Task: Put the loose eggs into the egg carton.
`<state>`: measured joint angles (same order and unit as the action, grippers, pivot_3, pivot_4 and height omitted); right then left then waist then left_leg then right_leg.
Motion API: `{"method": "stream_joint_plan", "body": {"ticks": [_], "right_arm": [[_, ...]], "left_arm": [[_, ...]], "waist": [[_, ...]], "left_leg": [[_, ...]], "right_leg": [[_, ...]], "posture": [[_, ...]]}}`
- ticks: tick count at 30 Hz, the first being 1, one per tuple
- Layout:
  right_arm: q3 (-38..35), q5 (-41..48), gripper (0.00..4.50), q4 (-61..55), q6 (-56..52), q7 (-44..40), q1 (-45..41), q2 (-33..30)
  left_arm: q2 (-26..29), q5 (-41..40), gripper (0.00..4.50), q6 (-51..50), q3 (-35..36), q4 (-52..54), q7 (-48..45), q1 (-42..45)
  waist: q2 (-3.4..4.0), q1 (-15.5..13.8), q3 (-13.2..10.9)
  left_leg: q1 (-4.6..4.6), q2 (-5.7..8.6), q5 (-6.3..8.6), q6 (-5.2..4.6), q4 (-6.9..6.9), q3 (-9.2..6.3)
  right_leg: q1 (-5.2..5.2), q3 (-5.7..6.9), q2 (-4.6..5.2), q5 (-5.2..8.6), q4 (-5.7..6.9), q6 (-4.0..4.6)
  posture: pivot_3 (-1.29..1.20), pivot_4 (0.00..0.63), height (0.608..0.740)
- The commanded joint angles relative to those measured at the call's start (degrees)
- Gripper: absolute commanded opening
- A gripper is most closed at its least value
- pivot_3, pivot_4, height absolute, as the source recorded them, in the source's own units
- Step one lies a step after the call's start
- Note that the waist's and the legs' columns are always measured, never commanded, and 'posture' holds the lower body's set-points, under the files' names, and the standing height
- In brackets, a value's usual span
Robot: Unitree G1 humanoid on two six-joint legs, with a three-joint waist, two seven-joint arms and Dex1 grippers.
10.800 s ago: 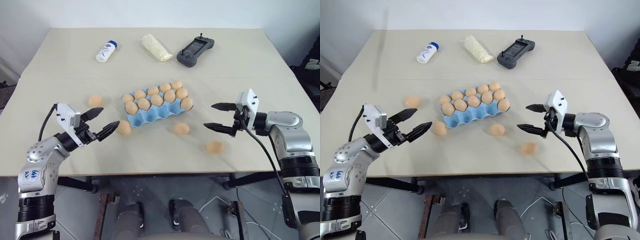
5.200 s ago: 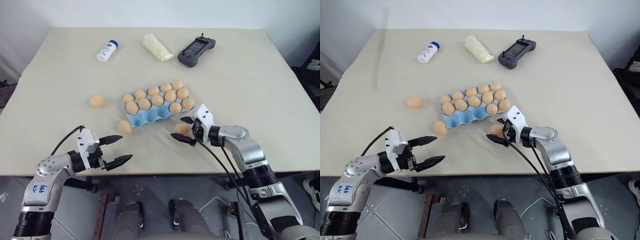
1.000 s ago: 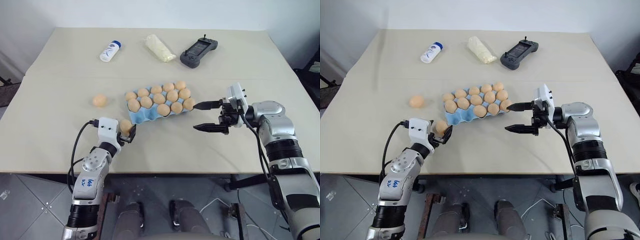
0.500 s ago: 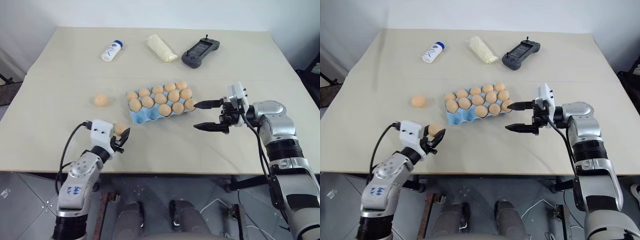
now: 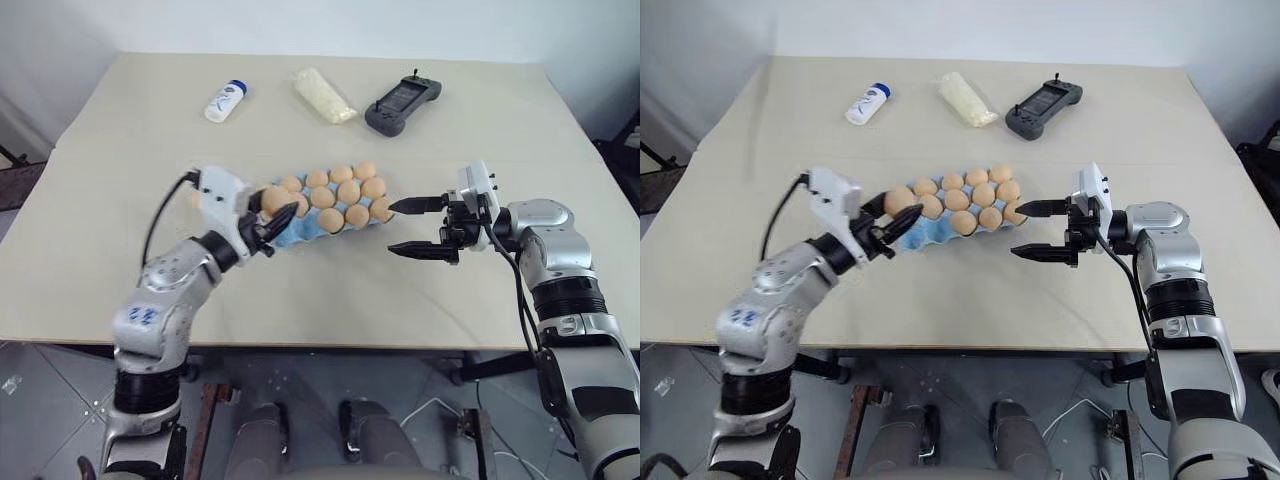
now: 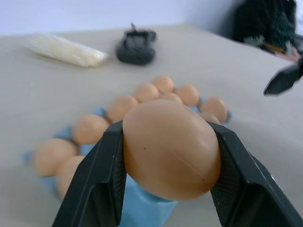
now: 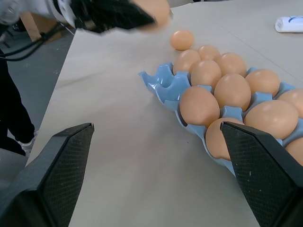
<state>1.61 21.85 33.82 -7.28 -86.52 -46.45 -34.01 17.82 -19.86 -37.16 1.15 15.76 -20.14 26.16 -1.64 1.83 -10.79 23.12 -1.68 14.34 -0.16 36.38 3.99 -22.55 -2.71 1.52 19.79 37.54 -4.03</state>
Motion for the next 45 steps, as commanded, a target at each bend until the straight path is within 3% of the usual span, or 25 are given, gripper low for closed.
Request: {"method": "stream_joint_plan", "body": {"ticks": [1,6,14,22,30,34,40,45], "right_arm": [[-2.0,0.6,4.50,-1.7,0.7,-0.1,-0.4,-0.8],[-2.5,0.8,4.50,-3.0,0.4,0.4,0.7,-1.1],[-2.9,0.8,4.50,-4.7,-0.4,1.0,1.8,-1.5],[-2.7,0.7,4.50,-4.0,-0.3,1.0,1.2,-1.1],[-3.7,2.5,4.50,-2.1,-0.1,-1.9,-0.4,0.0],[-3.9,2.5,4.50,-0.5,0.5,-2.3,-1.6,0.6],[-3.8,2.4,4.50,3.1,2.2,-3.7,-3.0,1.5],[-3.2,1.6,4.50,6.0,3.5,-3.8,-4.6,1.9]], "left_arm": [[-1.0,2.4,1.98,5.7,-2.1,-7.0,-2.0,2.9],[-3.2,5.9,1.98,13.4,-4.0,-18.6,-3.2,6.9],[-5.3,7.2,4.45,15.7,-5.7,-22.1,-5.5,9.1],[-2.9,5.6,4.48,11.1,-3.2,-11.0,-5.2,3.8],[5.4,1.3,4.48,3.0,6.3,10.2,-6.1,-18.0],[6.0,-4.3,4.48,1.1,14.5,18.1,-6.0,-28.5],[4.9,-7.6,4.48,4.2,24.8,19.3,-6.9,-42.8],[4.5,-7.8,4.48,8.2,30.2,16.6,-7.0,-48.0]], "waist": [[0.00,0.0,0.0],[0.00,-0.2,0.0],[0.00,-0.2,0.0],[0.00,0.0,0.0],[0.01,0.3,0.0],[0.01,0.5,0.0],[0.01,0.7,0.0],[0.01,0.9,0.0]], "left_leg": [[0.00,-0.01,-0.01,0.02,0.00,0.00],[0.00,0.01,-0.02,0.03,0.07,0.00],[0.03,0.00,-0.02,0.03,0.08,-0.01],[0.00,0.00,-0.03,0.04,0.12,-0.02],[-0.03,0.01,-0.06,0.02,0.09,-0.06],[-0.03,-0.03,-0.03,0.03,-0.08,-0.10],[-0.06,-0.01,-0.03,0.05,-0.14,-0.13],[-0.04,0.00,0.01,0.10,-0.29,-0.18]], "right_leg": [[-0.01,0.00,-0.02,0.00,0.01,0.00],[0.01,0.00,0.02,0.00,0.06,0.00],[-0.01,0.01,0.02,0.00,0.07,0.00],[-0.01,0.00,0.02,0.00,0.18,0.00],[0.03,-0.01,0.09,0.00,0.15,0.01],[-0.01,0.03,0.09,0.03,0.08,0.08],[0.03,0.05,0.16,0.06,-0.04,0.15],[0.00,0.12,0.22,0.12,-0.16,0.27]], "posture": [[0.00,0.150,0.740],[0.00,0.150,0.740],[0.00,0.150,0.740],[0.00,0.150,0.740],[0.00,0.150,0.740],[0.00,0.150,0.740],[0.00,0.150,0.740],[0.00,0.150,0.740]]}}
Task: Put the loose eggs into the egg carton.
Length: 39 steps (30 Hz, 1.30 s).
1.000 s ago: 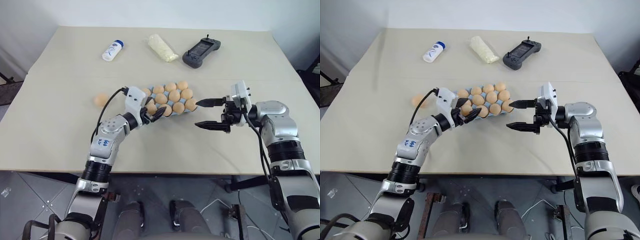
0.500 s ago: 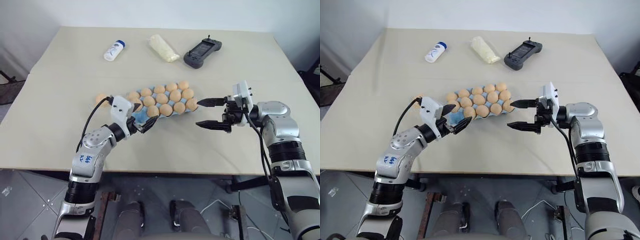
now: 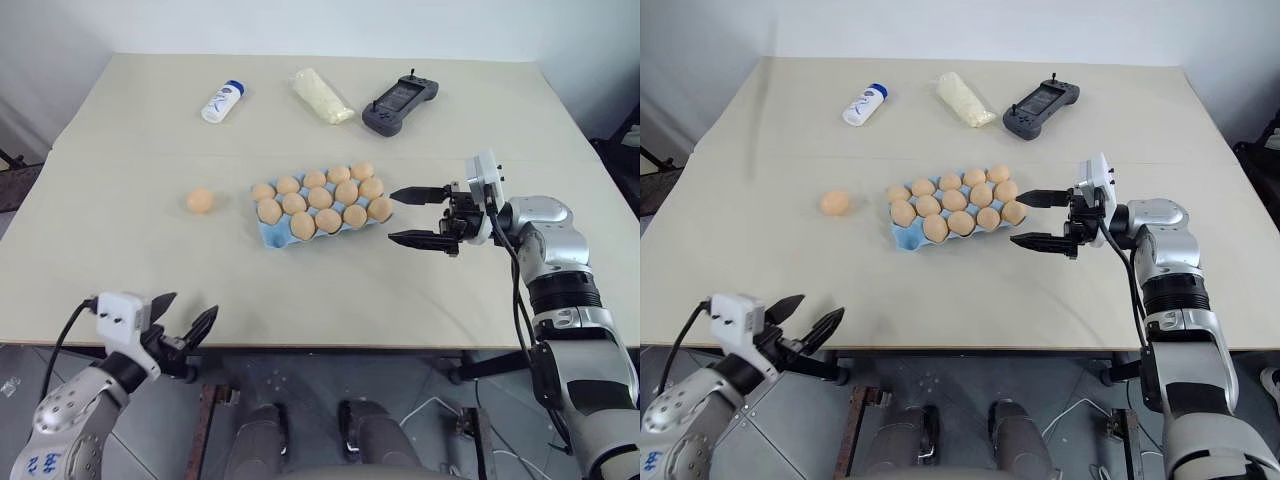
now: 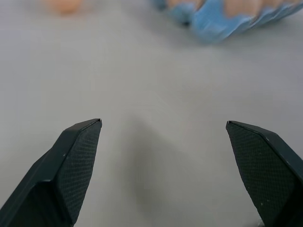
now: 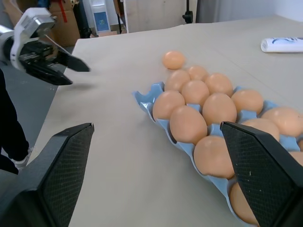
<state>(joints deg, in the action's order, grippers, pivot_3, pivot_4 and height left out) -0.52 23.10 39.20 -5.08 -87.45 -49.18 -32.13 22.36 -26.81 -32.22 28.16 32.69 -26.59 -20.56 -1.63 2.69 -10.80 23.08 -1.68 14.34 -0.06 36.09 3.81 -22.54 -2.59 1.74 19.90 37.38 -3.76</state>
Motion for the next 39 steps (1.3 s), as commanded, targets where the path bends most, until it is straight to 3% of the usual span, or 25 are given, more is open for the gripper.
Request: {"method": "stream_joint_plan", "body": {"ticks": [1,5,8,16,24,32,39], "right_arm": [[-1.0,0.2,4.50,1.1,1.5,-2.9,-2.2,0.2],[-0.7,-0.4,4.50,2.6,2.3,-2.8,-3.2,0.8],[-0.7,-0.8,4.50,3.2,2.6,-2.8,-3.7,1.1],[-0.6,-1.3,4.50,3.9,3.0,-2.5,-4.3,2.1],[-0.7,-1.4,4.50,2.7,2.8,-2.1,-3.7,2.2],[-0.7,-1.3,4.50,1.4,2.0,-1.6,-2.8,2.0],[-0.5,-1.5,4.50,1.1,1.8,-1.3,-3.0,2.1]], "left_arm": [[0.2,-0.8,4.48,3.8,3.5,-0.7,-0.5,-1.3],[1.8,-0.3,4.48,5.1,4.0,-2.8,0.5,2.6],[4.1,2.8,4.48,7.5,3.0,-8.8,3.7,12.1],[6.8,10.4,4.48,11.6,-3.8,-35.1,11.1,41.5],[7.5,16.1,4.48,20.0,-10.1,-65.3,10.4,60.4],[6.7,18.6,4.48,28.6,-13.7,-82.7,6.8,70.5],[6.4,20.0,4.48,27.5,-15.8,-90.6,5.5,73.5]], "waist": [[0.01,0.2,0.0],[0.01,0.5,0.0],[0.02,0.2,0.0],[0.02,0.3,0.0],[0.01,0.2,0.0],[0.01,0.1,0.0],[0.01,0.1,0.0]], "left_leg": [[0.00,0.00,0.04,0.07,-0.03,0.00],[0.00,-0.01,0.14,0.24,-0.05,-0.01],[0.00,0.00,0.13,0.24,-0.04,-0.04],[0.07,0.02,-0.13,-0.02,0.01,-0.03],[0.20,-0.09,-0.09,0.05,0.09,-0.01],[0.20,-0.05,-0.11,0.06,0.15,0.01],[0.19,-0.05,-0.11,0.06,0.16,0.03]], "right_leg": [[0.00,0.01,0.00,0.01,-0.01,0.02],[0.00,0.02,0.00,0.02,-0.01,0.05],[0.00,0.08,0.00,0.02,0.02,0.05],[0.02,0.29,0.06,-0.07,0.10,-0.03],[-0.09,0.52,-0.04,-0.08,0.32,-0.05],[-0.10,0.58,0.01,-0.09,0.39,-0.08],[-0.12,0.56,0.00,-0.09,0.44,-0.08]], "posture": [[0.00,0.150,0.740],[0.00,0.150,0.740],[0.00,0.150,0.740],[0.00,0.150,0.740],[0.00,0.150,0.740],[0.00,0.150,0.740],[0.00,0.150,0.740]]}}
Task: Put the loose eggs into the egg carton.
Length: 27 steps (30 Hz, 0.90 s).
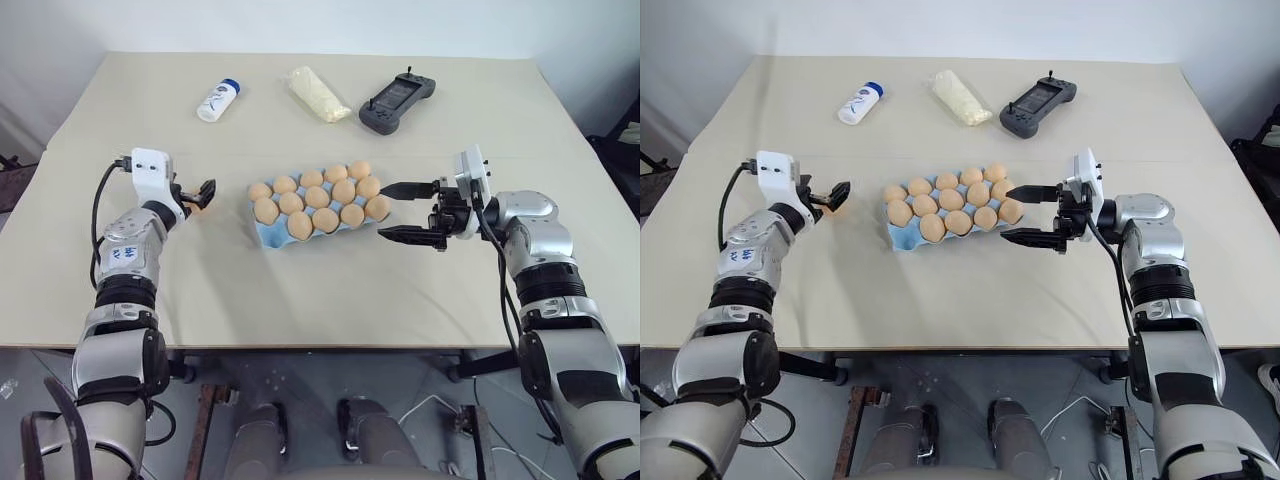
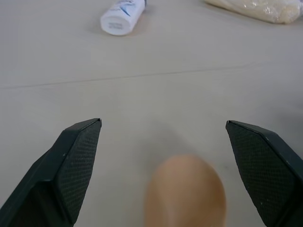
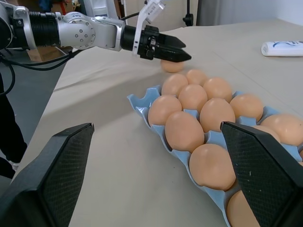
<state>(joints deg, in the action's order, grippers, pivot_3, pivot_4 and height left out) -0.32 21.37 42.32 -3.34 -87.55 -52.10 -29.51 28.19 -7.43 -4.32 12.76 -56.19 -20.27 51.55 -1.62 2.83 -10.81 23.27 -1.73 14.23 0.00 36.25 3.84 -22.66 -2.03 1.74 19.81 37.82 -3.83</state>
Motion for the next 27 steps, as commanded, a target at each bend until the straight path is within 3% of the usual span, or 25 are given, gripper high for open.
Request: {"method": "stream_joint_plan", "body": {"ticks": [1,8,10,15,21,24,27], "right_arm": [[-0.7,0.2,4.50,-2.0,0.0,-1.2,-0.1,-0.5],[-0.7,0.0,4.50,-2.0,-0.1,-1.0,-0.3,-0.4],[-0.8,0.0,4.50,-1.9,-0.1,-1.0,-0.4,-0.5],[-1.1,0.0,4.50,-2.1,-0.2,-1.1,-0.4,-0.5],[-1.5,0.3,4.50,-2.7,-0.2,-0.8,0.1,-0.7],[-1.6,0.2,4.50,-2.7,-0.2,-0.5,0.2,-0.8],[-1.7,0.2,4.50,-2.5,0.0,-0.3,0.2,-0.9]], "left_arm": [[0.6,0.7,4.10,-1.1,-0.4,-2.4,0.0,1.5],[0.9,0.7,2.06,-2.1,-0.4,-1.3,-0.2,0.9],[1.1,0.7,1.73,-2.0,-0.5,1.3,-0.8,0.7],[-0.5,-2.2,1.69,-4.7,-1.4,19.7,-5.8,-2.8],[-0.1,-12.7,1.69,-23.3,-5.4,49.1,-16.7,-14.0],[1.7,-14.9,1.69,-29.0,-7.1,55.4,-19.7,-17.4],[2.3,-13.7,1.69,-29.3,-8.8,55.1,-20.5,-18.5]], "waist": [[0.00,0.0,0.0],[-0.01,-0.3,0.0],[-0.01,-0.5,0.0],[0.00,-1.0,0.0],[0.00,-1.0,0.0],[0.00,-0.9,0.0],[0.00,-0.9,0.0]], "left_leg": [[0.00,0.00,0.00,0.00,0.00,0.01],[0.01,0.00,0.00,0.01,0.12,0.01],[0.01,0.00,0.00,0.01,0.16,0.01],[0.02,-0.01,-0.01,0.02,0.16,0.00],[0.03,-0.01,0.02,0.07,0.12,0.05],[0.02,-0.06,0.03,0.08,0.11,0.06],[-0.05,-0.06,-0.01,0.07,0.15,0.04]], "right_leg": [[-0.01,0.01,0.00,0.00,0.02,0.00],[-0.04,0.01,0.02,0.00,0.06,0.00],[-0.04,0.01,0.01,0.00,0.04,0.00],[-0.06,0.01,0.01,0.00,0.08,0.00],[-0.03,-0.01,0.02,0.00,0.07,0.00],[-0.03,-0.02,-0.03,0.00,0.08,0.01],[-0.03,-0.04,-0.06,0.02,0.02,0.04]], "posture": [[0.00,0.150,0.740],[0.00,0.150,0.740],[0.00,0.150,0.740],[0.00,0.150,0.740],[0.00,0.150,0.740],[0.00,0.150,0.740],[0.00,0.150,0.740]]}}
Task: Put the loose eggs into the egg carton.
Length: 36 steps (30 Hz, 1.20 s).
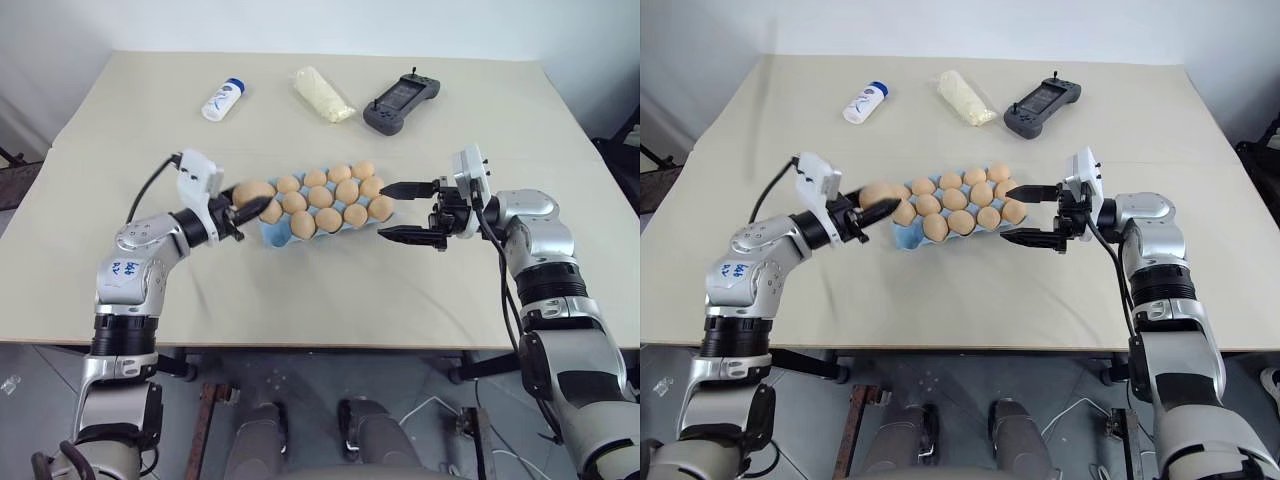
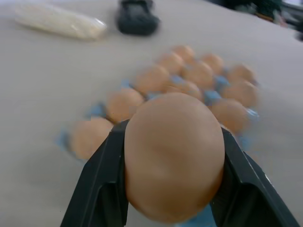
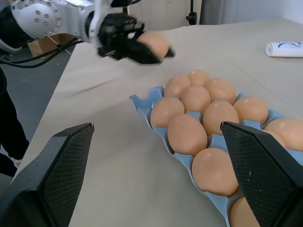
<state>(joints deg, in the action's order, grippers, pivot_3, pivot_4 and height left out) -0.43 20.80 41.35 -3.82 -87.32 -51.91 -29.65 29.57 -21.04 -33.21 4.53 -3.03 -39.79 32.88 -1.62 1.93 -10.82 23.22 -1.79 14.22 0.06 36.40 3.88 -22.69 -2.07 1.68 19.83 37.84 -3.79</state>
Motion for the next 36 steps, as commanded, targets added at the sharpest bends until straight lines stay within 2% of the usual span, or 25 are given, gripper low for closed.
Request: {"method": "stream_joint_plan", "body": {"ticks": [1,6,14,15,22,25,27,36], "right_arm": [[-1.6,0.8,4.50,-1.6,0.5,-0.5,0.0,-0.7],[-1.7,0.9,4.50,-2.1,0.4,0.0,0.5,-0.7],[-2.0,1.3,4.50,-4.6,-0.4,0.4,2.3,-1.4],[-2.0,1.3,4.50,-4.9,-0.5,0.5,2.5,-1.4],[-2.3,1.7,4.50,-7.1,-1.3,1.1,4.0,-1.8],[-2.4,2.0,4.50,-7.7,-1.5,1.3,4.4,-2.2],[-2.4,2.0,4.50,-7.6,-1.3,1.4,4.4,-2.3],[-1.9,0.4,4.50,-3.0,1.6,0.8,2.0,-2.1]], "left_arm": [[0.6,0.1,1.69,-0.3,-0.6,1.3,-0.7,0.4],[-1.6,1.0,1.69,0.8,-1.9,-2.1,0.2,2.3],[-4.8,2.6,4.29,5.2,-2.3,-8.3,0.8,5.9],[-5.0,2.7,4.49,5.5,-2.3,-8.7,0.8,6.1],[-4.5,1.1,4.49,4.2,-0.4,-6.3,1.2,6.1],[-3.7,-5.1,4.49,0.9,3.7,-2.9,-2.0,4.3],[-2.7,-6.4,4.49,1.3,5.8,-0.4,-2.2,2.0],[6.9,-7.3,4.49,4.5,11.4,4.3,-8.6,-12.0]], "waist": [[0.00,0.0,0.0],[0.00,-0.1,0.0],[0.00,-0.2,0.0],[0.00,-0.2,0.0],[0.00,-0.2,0.0],[0.00,-0.1,0.0],[0.00,0.1,0.0],[0.00,0.8,0.0]], "left_leg": [[-0.04,0.02,-0.06,-0.02,0.00,0.00],[-0.08,0.06,-0.14,-0.08,0.03,-0.03],[-0.01,0.05,-0.11,-0.07,-0.02,-0.02],[-0.01,0.05,-0.11,-0.07,-0.01,-0.02],[-0.03,0.04,-0.12,-0.07,0.01,-0.02],[-0.03,0.04,-0.12,-0.07,0.00,-0.03],[-0.03,0.03,-0.11,-0.07,-0.02,-0.03],[-0.06,0.03,-0.12,-0.07,-0.09,-0.05]], "right_leg": [[0.01,0.00,0.02,0.00,0.04,0.01],[0.07,0.01,0.08,-0.06,0.07,0.06],[0.03,0.03,0.06,-0.06,-0.03,0.05],[0.03,0.03,0.06,-0.06,-0.03,0.05],[0.03,0.02,0.05,-0.06,0.03,0.05],[0.03,0.02,0.05,-0.06,0.02,0.05],[0.03,0.02,0.06,-0.06,0.00,0.05],[0.04,0.02,0.10,-0.06,-0.04,0.07]], "posture": [[0.00,0.150,0.740],[0.00,0.150,0.740],[0.00,0.150,0.740],[0.00,0.150,0.740],[0.00,0.150,0.740],[0.00,0.150,0.740],[0.00,0.150,0.740],[0.00,0.150,0.740]]}}
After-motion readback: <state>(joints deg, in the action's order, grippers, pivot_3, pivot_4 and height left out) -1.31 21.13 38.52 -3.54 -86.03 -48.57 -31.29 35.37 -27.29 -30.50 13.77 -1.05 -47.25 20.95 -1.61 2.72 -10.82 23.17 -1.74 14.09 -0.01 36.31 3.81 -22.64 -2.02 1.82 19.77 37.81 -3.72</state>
